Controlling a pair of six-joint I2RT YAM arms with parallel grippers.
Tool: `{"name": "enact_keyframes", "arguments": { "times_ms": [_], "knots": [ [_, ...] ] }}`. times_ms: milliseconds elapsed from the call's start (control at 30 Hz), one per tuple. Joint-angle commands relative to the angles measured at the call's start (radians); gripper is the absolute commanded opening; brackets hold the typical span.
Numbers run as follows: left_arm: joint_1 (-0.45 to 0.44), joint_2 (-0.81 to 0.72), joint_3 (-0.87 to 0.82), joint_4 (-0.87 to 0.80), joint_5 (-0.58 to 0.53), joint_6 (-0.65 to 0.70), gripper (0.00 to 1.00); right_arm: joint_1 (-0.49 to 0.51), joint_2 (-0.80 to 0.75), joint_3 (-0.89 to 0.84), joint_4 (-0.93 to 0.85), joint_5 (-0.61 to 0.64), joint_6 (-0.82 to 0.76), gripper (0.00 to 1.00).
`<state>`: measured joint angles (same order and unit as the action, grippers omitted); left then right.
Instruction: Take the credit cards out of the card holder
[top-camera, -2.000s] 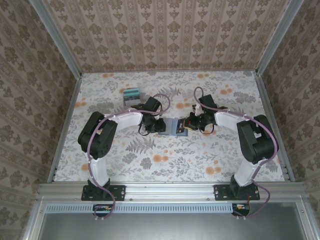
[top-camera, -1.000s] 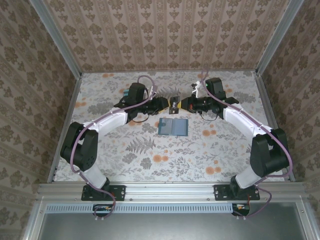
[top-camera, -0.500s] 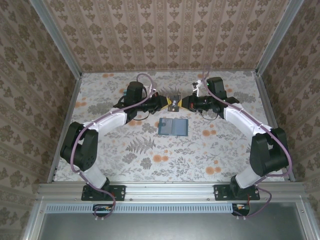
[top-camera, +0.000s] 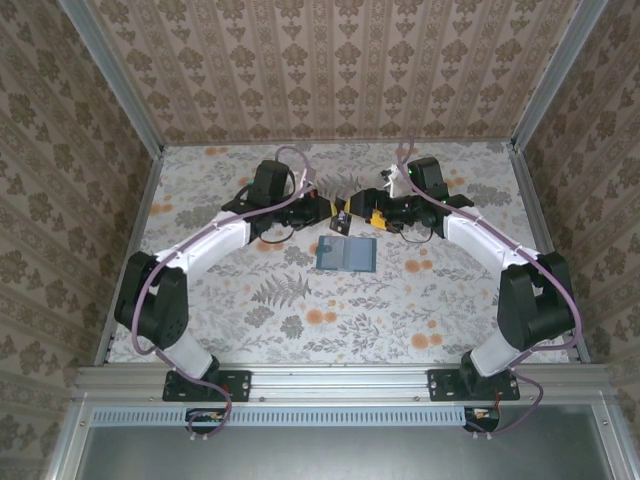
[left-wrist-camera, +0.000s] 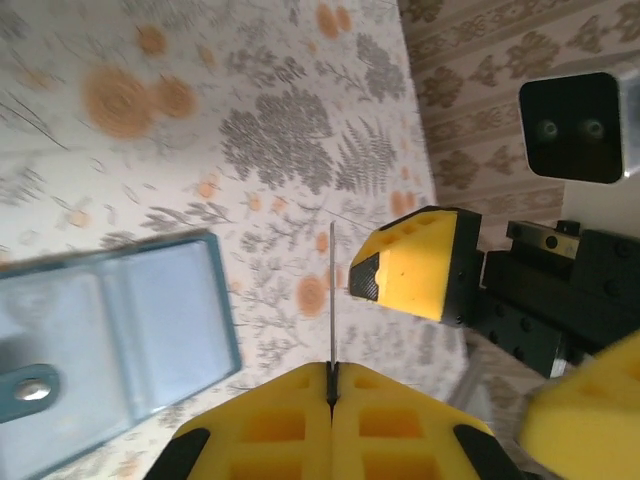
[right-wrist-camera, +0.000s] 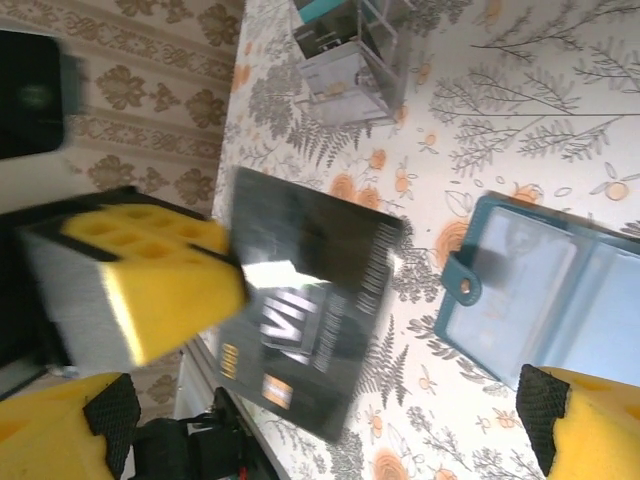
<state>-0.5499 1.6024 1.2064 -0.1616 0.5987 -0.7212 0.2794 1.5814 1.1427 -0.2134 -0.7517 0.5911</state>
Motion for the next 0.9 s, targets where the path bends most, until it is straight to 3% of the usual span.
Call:
{"name": "enact_keyframes", "arguments": {
  "times_ms": [0,133,300,367,533,733,867],
  "knots": [
    [0.001,-0.089,0.084,-0.266,-0.224,0.267,0.00,0.002,-0.045,0.008,-0.047,0.066,-0.034,1.00],
    [0.001,-0.144,0.101,-0.348,-0.476,0.498,0.00,0.002,-0.060,0.012,-0.064,0.105,-0.041,1.00],
    [0.011,-0.225,-0.007,-0.226,-0.694,0.825,0.00,0.002,-0.084,0.005,-0.059,0.138,-0.040,1.00],
    [0.064,-0.253,-0.049,-0.173,-0.650,0.893,0.00,0.003,-0.090,0.005,-0.063,0.144,-0.040,1.00],
    [0.249,-0.249,-0.052,-0.158,-0.388,1.073,0.00,0.003,-0.101,-0.006,-0.057,0.154,-0.035,1.00],
    [0.322,-0.142,0.031,-0.236,-0.300,1.445,0.00,0.004,-0.103,-0.012,-0.057,0.153,-0.025,1.00],
    [0.350,-0.087,0.040,-0.198,-0.283,1.587,0.00,0.004,-0.109,-0.006,-0.062,0.155,-0.021,1.00]
  ]
}}
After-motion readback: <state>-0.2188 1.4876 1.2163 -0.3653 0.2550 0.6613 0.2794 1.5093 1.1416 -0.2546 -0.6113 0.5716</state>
